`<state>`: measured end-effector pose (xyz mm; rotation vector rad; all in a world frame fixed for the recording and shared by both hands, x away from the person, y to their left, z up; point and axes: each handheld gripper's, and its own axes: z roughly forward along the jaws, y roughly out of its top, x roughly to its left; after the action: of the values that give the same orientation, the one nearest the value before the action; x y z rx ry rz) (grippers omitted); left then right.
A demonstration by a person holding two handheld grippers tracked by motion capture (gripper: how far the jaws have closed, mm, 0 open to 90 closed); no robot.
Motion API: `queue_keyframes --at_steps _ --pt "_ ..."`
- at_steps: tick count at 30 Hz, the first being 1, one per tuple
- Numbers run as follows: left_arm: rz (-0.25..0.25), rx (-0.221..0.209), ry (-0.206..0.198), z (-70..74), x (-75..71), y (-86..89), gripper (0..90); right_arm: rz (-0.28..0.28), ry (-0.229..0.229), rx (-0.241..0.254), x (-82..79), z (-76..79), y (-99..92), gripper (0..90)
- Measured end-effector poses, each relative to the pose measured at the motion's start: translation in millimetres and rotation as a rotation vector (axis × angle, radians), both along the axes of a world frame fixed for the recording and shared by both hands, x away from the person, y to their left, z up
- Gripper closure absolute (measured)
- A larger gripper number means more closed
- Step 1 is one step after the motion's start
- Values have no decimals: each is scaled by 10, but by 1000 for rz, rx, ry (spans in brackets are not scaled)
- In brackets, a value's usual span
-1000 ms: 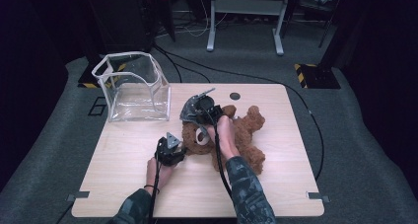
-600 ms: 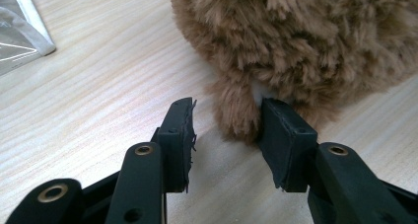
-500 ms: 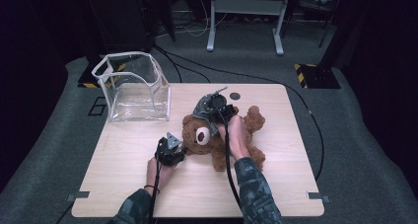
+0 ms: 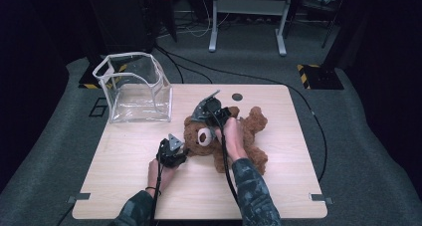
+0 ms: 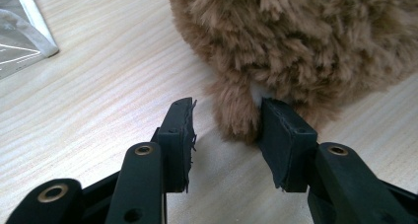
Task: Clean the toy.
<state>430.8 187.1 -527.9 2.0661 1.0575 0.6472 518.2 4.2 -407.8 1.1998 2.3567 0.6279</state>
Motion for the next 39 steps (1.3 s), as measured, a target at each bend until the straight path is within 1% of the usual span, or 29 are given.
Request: queue_keyframes --at_steps 1,2,3,4,5,6,7,10,12,13,16,18,20,21,22,24,25,26,28,30,33,34,35,36,39 --pt "3 -1 0 0 0 -1 566 -17 6 2 0 -10 -59 744" --pt "3 -1 0 0 0 -1 566 -35 6 23 -3 -15 -111 745" --pt "3 -1 0 0 -1 -1 566 -33 0 32 -4 -9 -167 747" --pt "3 -1 0 0 0 -1 566 -36 -2 29 -17 5 -209 748" --pt "4 -1 1 1 0 -1 566 -52 -9 40 -32 16 -228 748" --pt "4 -1 1 1 -1 -2 566 -54 -15 35 -46 30 -254 748" --pt "3 0 -1 0 -1 -2 566 -69 -19 34 -67 45 -269 749" --pt "2 2 0 0 -1 -2 566 -76 -22 33 -93 78 -319 748" --pt "-2 3 4 4 -2 1 566 -80 -38 34 -101 100 -363 749" --pt "-2 4 4 4 -2 1 566 -97 -35 39 -114 116 -384 749" --pt "-2 6 2 4 -3 0 566 -108 -40 45 -116 134 -474 750" --pt "-1 5 2 4 -3 -1 566 -129 -43 57 -128 155 -543 751" --pt "-2 6 2 4 -3 0 566 -135 -45 58 -133 164 -568 751" --pt "-2 7 2 4 -3 -1 566 -139 -56 59 -132 170 -606 751" --pt "-1 9 1 5 -4 -1 566 -163 -47 73 -147 181 -685 752" --pt "-1 9 2 5 -5 -2 566 -173 -50 78 -150 180 -744 752" --pt "-1 9 2 5 -5 -2 565 -173 -50 78 -150 180 -744 752" --pt "-1 8 0 4 -5 -3 566 -187 -50 84 -154 183 -817 752" --pt "-1 10 -1 4 -6 -4 566 -198 -55 87 -155 173 -885 752" --pt "-1 9 0 4 -7 -5 565 -206 -54 91 -161 165 -926 752" --pt "-2 12 -2 4 -8 -6 566 -240 -50 91 -177 148 -1030 753" --pt "-2 12 -2 4 -8 -6 566 -240 -50 91 -177 148 -1030 753" --pt "-1 12 -2 4 -8 -6 566 -253 -49 92 -176 136 -1077 753" --pt "4 12 -8 0 -9 -11 566 -281 -48 92 -180 106 -1190 754" --pt "1 14 -3 5 -10 -10 566 -310 -43 100 -191 68 -1329 754"
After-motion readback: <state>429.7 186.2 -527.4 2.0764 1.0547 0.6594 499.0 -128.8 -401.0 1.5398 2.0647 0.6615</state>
